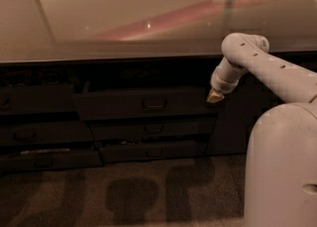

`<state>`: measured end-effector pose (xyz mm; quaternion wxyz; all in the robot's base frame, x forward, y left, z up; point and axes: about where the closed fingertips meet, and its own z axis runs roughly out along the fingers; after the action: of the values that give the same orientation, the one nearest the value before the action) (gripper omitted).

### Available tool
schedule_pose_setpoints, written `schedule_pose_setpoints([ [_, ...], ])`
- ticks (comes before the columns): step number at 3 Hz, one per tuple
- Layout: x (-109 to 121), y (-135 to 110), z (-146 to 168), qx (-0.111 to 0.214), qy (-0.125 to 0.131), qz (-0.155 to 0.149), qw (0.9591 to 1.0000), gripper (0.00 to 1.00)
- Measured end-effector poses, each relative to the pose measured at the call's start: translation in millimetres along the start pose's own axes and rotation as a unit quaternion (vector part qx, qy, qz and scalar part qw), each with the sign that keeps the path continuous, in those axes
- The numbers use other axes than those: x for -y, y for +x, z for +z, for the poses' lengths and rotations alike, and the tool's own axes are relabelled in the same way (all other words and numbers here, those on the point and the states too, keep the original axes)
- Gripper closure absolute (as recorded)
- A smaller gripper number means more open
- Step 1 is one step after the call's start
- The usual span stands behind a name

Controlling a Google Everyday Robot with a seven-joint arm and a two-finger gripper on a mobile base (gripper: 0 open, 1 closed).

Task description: Open top drawer

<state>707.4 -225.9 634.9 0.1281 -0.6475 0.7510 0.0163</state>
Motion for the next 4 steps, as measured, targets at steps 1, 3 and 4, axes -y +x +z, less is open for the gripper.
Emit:
schedule_pose_setpoints([
  [1, -6.0, 1.4, -0.8, -0.001, -0.001, -0.002, 1.0, 1.0],
  [3, -5.7, 0.9, -3.2, -0.001, -0.001, -0.002, 1.0, 1.0],
  [4, -10.8, 1.4, -3.6, 0.001, -0.004, -0.005, 1.0, 1.0],
])
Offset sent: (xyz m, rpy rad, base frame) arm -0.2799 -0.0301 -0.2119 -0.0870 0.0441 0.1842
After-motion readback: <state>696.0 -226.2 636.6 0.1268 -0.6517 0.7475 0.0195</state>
